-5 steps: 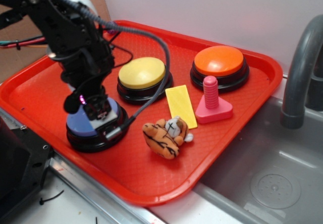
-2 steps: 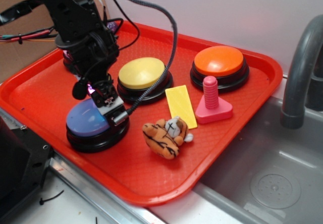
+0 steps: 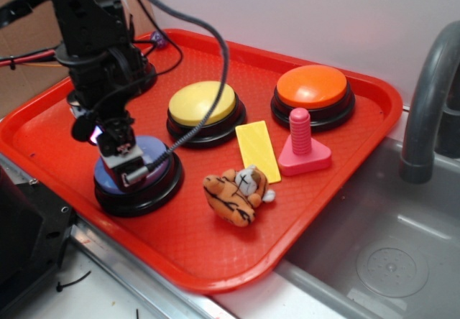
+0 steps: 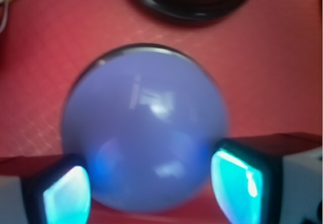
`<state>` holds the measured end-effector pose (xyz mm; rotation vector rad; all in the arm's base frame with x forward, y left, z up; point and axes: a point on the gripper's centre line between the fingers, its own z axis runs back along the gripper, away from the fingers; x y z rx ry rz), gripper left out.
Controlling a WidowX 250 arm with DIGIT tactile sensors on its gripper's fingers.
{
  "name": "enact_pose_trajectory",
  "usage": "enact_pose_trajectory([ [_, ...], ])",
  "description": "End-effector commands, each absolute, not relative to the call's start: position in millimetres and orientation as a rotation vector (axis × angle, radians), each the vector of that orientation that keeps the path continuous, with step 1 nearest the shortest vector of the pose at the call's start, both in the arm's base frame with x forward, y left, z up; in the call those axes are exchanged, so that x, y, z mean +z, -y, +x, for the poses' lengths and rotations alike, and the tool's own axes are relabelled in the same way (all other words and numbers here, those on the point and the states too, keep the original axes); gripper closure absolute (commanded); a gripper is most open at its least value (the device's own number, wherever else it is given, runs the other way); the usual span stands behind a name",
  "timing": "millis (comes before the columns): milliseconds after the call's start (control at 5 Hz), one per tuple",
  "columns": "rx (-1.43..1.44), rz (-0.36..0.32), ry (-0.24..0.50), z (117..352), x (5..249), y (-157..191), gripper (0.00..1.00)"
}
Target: Push the purple button.
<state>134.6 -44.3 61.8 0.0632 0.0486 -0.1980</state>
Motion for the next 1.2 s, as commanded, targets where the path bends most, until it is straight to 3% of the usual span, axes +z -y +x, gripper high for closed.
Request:
enact_pose_trajectory([
  [0,-0.181,0.073,-0.019,138,77,43,0.00],
  [400,-0.089,0.045,-0.012,134,111,31,0.00],
  [1000,-0.065,0.024,-0.018,137,128,26,0.00],
])
